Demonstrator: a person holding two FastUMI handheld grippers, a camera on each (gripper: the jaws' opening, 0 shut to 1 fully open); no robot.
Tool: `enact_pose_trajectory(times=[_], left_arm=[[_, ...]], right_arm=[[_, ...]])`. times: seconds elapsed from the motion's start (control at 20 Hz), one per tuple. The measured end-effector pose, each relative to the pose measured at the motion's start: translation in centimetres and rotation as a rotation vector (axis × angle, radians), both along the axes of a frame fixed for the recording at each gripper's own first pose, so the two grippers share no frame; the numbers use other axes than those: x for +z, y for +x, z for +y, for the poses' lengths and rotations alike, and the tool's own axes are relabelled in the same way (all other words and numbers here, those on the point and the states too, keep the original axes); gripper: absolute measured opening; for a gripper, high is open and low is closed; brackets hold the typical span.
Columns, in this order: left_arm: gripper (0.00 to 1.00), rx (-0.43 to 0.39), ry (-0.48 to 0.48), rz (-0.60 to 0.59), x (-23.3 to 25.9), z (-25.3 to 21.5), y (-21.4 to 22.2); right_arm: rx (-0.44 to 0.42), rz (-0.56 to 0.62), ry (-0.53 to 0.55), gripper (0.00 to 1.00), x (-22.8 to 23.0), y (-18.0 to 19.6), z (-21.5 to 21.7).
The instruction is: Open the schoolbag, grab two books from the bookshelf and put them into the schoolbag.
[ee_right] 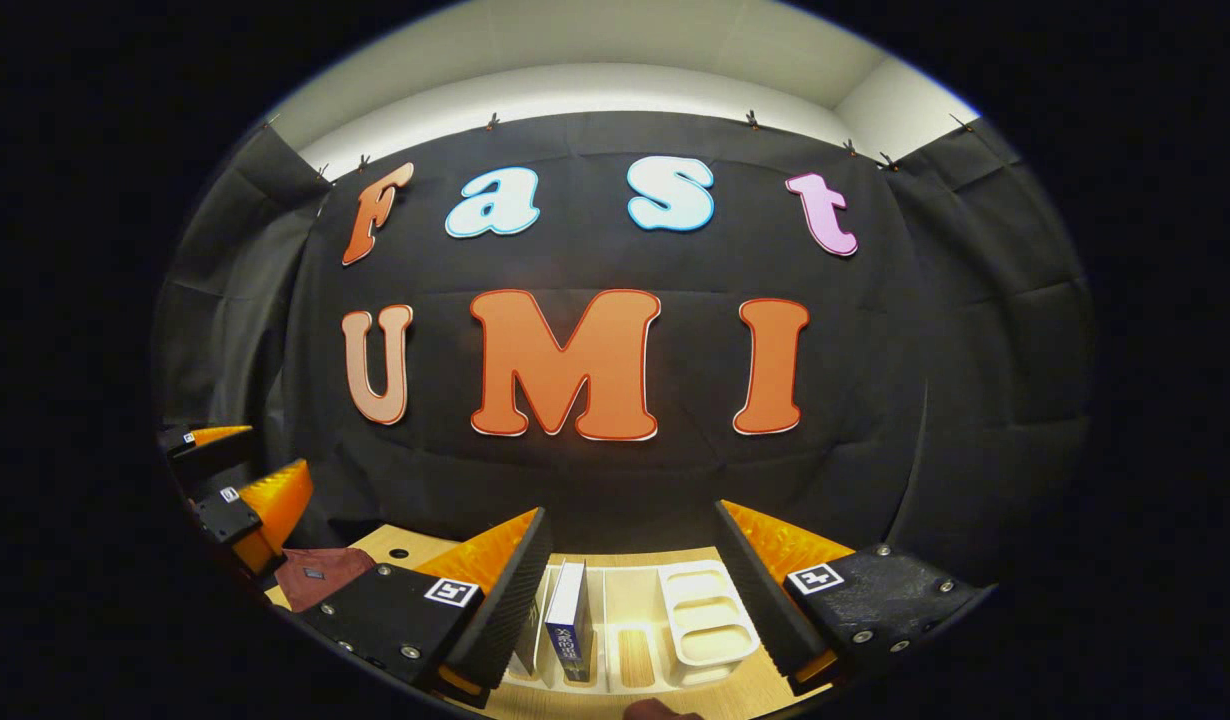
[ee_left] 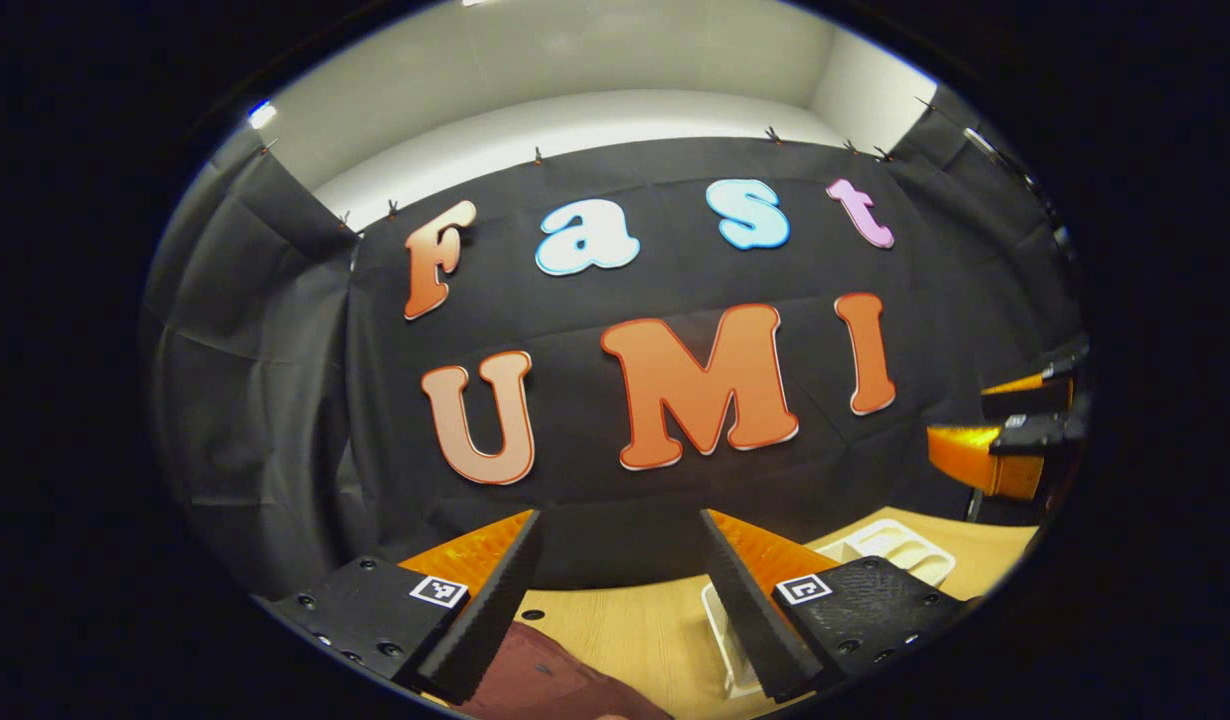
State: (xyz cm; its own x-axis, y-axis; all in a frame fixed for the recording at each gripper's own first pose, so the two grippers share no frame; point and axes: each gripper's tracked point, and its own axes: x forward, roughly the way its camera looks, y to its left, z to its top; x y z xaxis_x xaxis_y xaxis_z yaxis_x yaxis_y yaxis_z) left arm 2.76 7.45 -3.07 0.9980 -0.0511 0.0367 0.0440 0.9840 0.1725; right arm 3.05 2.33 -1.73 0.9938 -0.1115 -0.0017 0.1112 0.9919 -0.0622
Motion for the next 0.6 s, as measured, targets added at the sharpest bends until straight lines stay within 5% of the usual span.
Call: enact_pose_trajectory(times=[0.6], left_arm=[[0.96, -0.068, 0.330, 0.295, -17.3, 0.6, -0.6]], right_arm=[[-0.021, 0.071, -0.030, 0.96, -3.3, 1.9, 0.2]])
